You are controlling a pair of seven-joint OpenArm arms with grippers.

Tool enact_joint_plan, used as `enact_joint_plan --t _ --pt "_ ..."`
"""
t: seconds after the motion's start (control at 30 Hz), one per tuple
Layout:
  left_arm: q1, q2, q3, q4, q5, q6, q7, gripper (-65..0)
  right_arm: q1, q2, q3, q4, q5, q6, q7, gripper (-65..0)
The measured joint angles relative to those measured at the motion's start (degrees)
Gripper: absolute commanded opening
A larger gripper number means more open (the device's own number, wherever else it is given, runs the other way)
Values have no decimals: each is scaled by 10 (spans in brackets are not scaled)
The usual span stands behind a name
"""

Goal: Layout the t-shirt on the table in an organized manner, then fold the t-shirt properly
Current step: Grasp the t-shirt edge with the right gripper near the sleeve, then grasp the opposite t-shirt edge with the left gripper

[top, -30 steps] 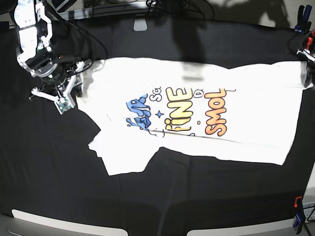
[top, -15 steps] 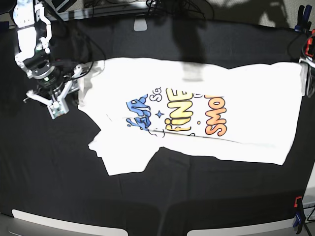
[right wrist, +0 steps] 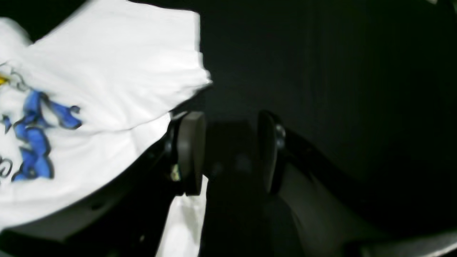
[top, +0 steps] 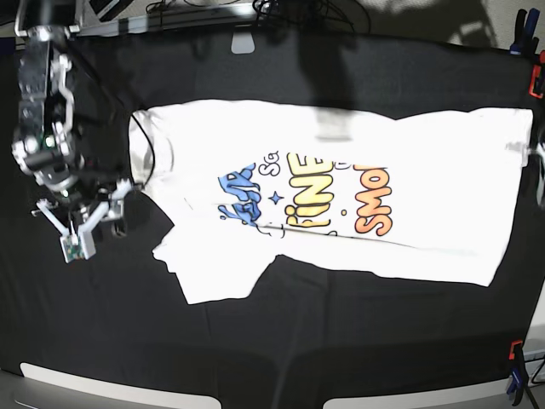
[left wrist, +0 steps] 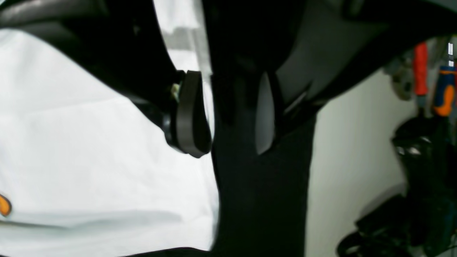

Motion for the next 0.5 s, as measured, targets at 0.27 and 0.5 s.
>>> enact_joint_plan --t 0.27,0.5 --pt "-144 0 11 -91 -31 3 12 -433 178 -55 2 -203 50 55 -59 -408" --pt "-341 2 148 -334 -22 1 -23 -433 302 -104 2 -385 45 79 -73 -408"
